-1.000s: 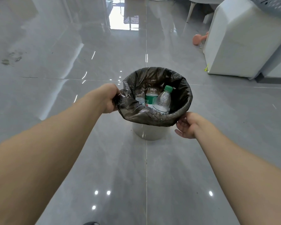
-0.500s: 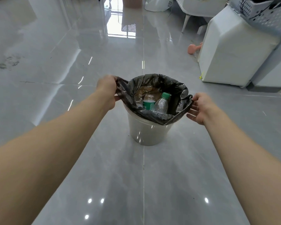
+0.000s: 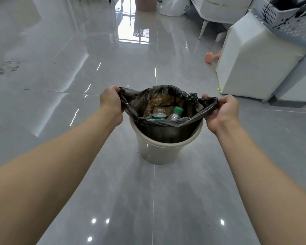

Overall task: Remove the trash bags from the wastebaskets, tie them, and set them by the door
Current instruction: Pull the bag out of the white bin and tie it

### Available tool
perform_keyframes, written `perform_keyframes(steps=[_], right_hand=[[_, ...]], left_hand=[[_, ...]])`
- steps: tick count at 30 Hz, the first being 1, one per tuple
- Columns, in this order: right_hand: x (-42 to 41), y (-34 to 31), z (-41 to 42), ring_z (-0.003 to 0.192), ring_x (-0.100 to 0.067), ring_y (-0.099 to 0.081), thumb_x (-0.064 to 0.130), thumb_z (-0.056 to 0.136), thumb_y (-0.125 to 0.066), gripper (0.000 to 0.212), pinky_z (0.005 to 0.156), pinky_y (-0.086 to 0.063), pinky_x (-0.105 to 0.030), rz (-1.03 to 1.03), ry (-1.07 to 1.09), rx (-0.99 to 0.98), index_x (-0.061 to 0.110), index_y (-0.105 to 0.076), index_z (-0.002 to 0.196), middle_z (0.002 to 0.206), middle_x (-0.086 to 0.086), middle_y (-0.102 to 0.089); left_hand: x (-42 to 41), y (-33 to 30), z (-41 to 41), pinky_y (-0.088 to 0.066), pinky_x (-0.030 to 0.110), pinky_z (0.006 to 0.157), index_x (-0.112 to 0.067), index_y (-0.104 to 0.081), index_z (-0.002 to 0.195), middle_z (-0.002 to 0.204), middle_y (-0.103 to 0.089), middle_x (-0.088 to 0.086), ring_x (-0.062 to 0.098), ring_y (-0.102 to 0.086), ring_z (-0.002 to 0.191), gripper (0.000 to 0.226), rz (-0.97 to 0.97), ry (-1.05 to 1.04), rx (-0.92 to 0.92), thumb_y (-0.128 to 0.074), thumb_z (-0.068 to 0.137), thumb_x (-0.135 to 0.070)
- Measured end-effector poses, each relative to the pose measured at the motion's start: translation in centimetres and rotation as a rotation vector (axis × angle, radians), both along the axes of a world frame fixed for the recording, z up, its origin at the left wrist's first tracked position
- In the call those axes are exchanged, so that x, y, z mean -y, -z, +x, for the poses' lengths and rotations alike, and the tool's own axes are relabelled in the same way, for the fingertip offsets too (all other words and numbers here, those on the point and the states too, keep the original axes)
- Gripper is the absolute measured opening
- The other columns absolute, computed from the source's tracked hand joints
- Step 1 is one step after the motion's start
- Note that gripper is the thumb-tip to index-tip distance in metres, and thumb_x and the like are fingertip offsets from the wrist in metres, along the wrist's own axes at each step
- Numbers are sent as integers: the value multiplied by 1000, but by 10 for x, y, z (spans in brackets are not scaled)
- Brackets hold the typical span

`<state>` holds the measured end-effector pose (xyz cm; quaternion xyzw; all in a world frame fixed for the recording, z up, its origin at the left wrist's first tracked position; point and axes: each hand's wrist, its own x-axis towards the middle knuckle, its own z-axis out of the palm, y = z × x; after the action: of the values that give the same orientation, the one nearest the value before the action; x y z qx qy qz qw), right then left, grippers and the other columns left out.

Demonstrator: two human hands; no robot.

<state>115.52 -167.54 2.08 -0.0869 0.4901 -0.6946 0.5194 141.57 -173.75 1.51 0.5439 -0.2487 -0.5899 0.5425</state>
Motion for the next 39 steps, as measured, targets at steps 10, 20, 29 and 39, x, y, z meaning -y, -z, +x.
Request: perform_keyframes(steps=[10, 20, 29, 39], right_hand=[[6, 7, -5, 49, -14, -31, 10, 75, -39, 14, 48, -35, -17, 19, 119, 9, 17, -31, 65, 58, 1, -32], [11, 28, -4, 59, -24, -38, 24, 67, -61, 24, 53, -31, -29, 495, -315, -1100, 14, -43, 54, 57, -3, -41], [11, 35, -1, 65, -29, -50, 32, 82, -64, 35, 54, -36, -30, 544, -247, -1244, 5, -60, 60, 61, -10, -53], [19, 34, -15, 69, -23, -52, 16, 82, -57, 21, 65, -44, -33, 490, -76, -1061, 1, -65, 72, 69, -7, -58]], left_hand=[[0, 0, -2, -36, 25, 53, -18, -48, 67, 65, -39, -3, 14, -37, 50, 21, 60, 122, 54, -54, 87, -24], [2, 9, -8, -47, 24, 54, -16, -62, 80, 71, -60, 3, 17, -59, 61, 9, -62, 288, 461, -69, 81, -11], [3, 13, -13, -50, 32, 69, -12, -65, 77, 74, -60, 7, 21, -57, 70, 11, -95, 345, 685, -58, 83, -6], [9, 5, -19, -44, 20, 51, -11, -52, 72, 53, -53, -3, 14, -53, 47, 19, 1, 333, 385, -59, 90, -12]])
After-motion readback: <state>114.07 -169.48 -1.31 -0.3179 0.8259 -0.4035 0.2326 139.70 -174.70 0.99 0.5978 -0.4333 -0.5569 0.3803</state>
